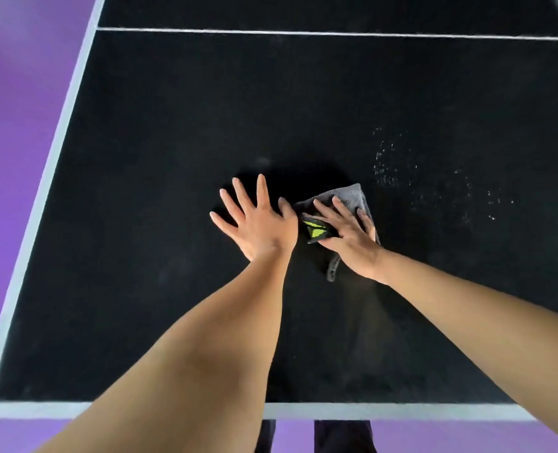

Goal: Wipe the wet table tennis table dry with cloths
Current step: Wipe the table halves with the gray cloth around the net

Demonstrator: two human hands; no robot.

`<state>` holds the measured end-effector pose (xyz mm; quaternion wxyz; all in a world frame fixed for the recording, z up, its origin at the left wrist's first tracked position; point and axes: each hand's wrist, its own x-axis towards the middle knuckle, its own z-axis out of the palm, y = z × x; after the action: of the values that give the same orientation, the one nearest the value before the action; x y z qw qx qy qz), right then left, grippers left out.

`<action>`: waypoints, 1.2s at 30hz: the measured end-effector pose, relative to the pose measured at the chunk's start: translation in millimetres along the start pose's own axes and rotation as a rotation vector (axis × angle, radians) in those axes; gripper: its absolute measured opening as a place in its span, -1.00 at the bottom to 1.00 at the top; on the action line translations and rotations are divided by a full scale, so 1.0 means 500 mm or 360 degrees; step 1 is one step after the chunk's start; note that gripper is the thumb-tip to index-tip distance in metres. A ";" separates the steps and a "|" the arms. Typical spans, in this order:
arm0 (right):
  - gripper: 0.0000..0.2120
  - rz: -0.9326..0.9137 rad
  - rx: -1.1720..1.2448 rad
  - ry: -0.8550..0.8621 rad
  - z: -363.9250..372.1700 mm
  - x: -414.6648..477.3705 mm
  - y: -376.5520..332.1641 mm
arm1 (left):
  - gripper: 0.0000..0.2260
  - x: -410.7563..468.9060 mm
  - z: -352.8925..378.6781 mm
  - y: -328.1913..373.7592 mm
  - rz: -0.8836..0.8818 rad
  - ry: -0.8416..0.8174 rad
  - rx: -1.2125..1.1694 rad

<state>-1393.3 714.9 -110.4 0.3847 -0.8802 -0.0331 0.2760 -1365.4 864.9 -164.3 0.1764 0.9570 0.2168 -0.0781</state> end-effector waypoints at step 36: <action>-0.67 0.0735 0.1009 0.1266 -0.553 0.244 0.023 | -0.44 0.009 0.023 0.023 -0.0128 -0.0016 0.0141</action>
<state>-1150.8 557.6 -22.2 0.5429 -0.7421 0.3931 -0.0039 -1357.1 852.9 -172.4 0.1317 0.9539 0.2505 -0.0995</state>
